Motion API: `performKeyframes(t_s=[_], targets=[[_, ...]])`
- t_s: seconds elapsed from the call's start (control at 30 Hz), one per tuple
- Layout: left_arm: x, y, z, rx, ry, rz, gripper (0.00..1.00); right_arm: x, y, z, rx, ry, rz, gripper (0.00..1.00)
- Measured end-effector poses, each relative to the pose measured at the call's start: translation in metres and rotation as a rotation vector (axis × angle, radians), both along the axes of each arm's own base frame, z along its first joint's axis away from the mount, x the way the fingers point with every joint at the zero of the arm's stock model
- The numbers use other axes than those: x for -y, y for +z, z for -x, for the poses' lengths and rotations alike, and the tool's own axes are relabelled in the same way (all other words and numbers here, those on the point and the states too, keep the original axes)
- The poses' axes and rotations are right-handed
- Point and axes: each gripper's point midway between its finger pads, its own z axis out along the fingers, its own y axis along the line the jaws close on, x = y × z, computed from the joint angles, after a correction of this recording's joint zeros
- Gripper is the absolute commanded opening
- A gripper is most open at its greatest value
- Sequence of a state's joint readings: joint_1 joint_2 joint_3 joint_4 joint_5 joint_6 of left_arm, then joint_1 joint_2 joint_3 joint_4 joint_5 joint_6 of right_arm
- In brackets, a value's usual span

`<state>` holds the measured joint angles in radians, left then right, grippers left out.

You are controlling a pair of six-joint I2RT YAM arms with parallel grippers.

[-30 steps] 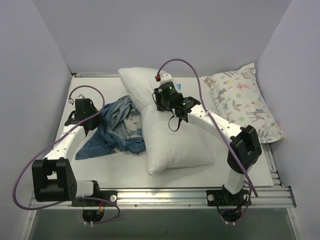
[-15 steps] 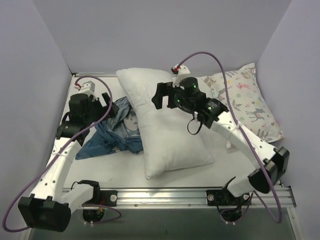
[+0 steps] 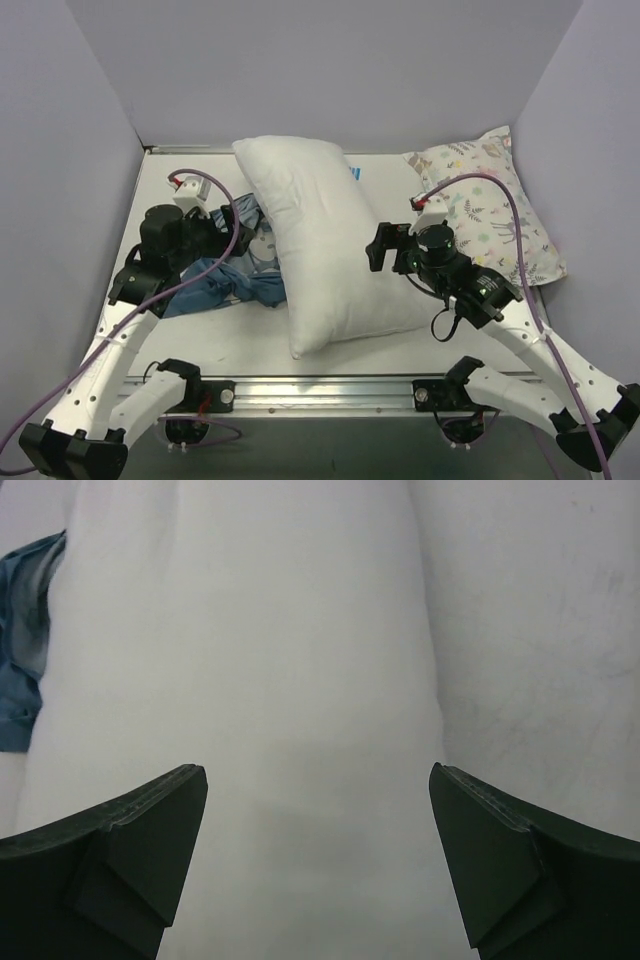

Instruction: Remove the pillowcase from the pillow

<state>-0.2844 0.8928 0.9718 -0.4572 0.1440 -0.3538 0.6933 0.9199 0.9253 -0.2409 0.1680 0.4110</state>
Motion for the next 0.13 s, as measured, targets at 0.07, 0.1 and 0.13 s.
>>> performKeyframes(t_s=[0.07,0.1,0.13], targets=[[0.0004,-0.0066,0.0022,-0.011,-0.009,-0.007,0.97,0.0083,-0.0081,0.0025,-0.016,-0.022,0.022,1.00],[0.0006,-0.0097,0.0033,-0.017,-0.014,-0.010,0.97,0.0107,-0.0102,0.0030,-0.021,-0.030,0.029,1.00],[0.0007,-0.0128,0.0042,-0.022,-0.018,-0.014,0.98,0.0123,-0.0109,0.0029,-0.022,-0.037,0.033,1.00]])
